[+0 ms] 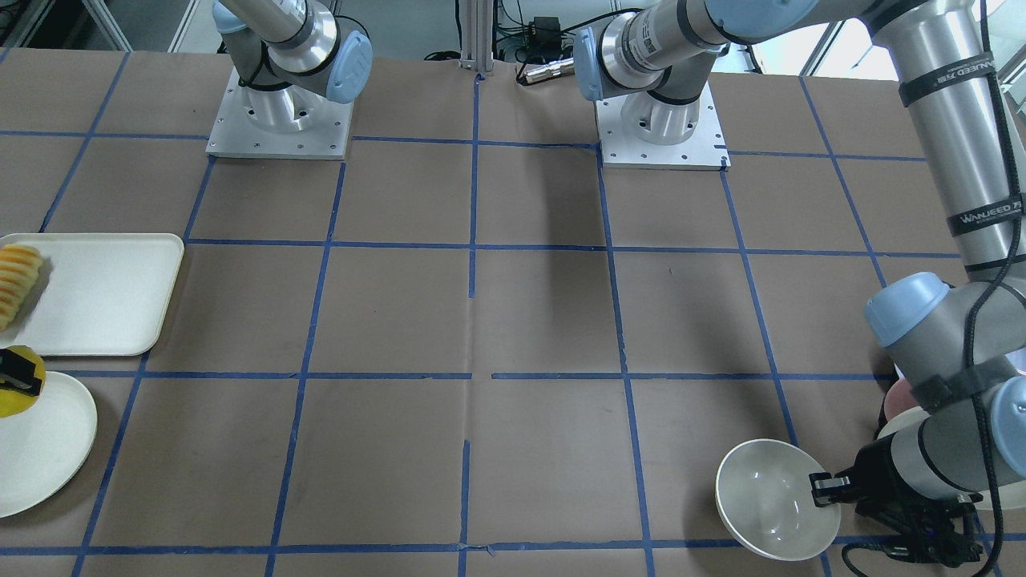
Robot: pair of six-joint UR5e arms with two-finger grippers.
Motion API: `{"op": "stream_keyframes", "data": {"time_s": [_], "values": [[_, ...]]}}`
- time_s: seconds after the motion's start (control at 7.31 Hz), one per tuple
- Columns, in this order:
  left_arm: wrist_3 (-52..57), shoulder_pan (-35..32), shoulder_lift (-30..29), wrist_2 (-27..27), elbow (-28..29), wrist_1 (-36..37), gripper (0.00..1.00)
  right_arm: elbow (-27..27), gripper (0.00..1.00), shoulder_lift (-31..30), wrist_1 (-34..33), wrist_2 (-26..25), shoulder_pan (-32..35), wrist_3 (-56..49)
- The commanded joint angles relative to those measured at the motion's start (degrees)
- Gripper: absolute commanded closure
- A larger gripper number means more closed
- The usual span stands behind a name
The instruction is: Place bowl and put lemon in it
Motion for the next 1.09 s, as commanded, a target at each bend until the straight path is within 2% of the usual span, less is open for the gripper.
{"op": "stream_keyframes", "data": {"time_s": [0.0, 0.14, 0.27, 0.55, 0.82, 0.96], "values": [[-0.1, -2.0, 2.4, -2.4, -0.6, -4.8, 1.0, 0.0, 1.0, -4.4, 5.8, 0.0, 4.1, 8.2], [-0.7, -4.6, 3.9, -3.8, -1.7, -6.5, 1.0, 0.0, 1.0, -5.7, 8.0, 0.0, 6.7, 12.7], [-1.1, -7.3, 5.5, -4.7, -5.5, -6.4, 1.0, 0.1, 1.0, -6.9, 9.3, 0.0, 8.8, 16.8], [-12.3, -13.2, 9.3, -6.4, -13.1, -1.1, 1.0, 0.8, 1.0, -8.9, 10.9, 0.4, 13.0, 23.8], [-22.4, -20.9, 11.1, -6.0, -14.5, 2.1, 1.0, 0.8, 1.0, -9.6, 11.5, 0.5, 19.1, 32.6], [-24.9, -22.4, 11.1, -6.0, -15.2, 2.0, 1.0, 0.8, 1.0, -9.7, 11.4, 0.5, 22.6, 37.9]]}}
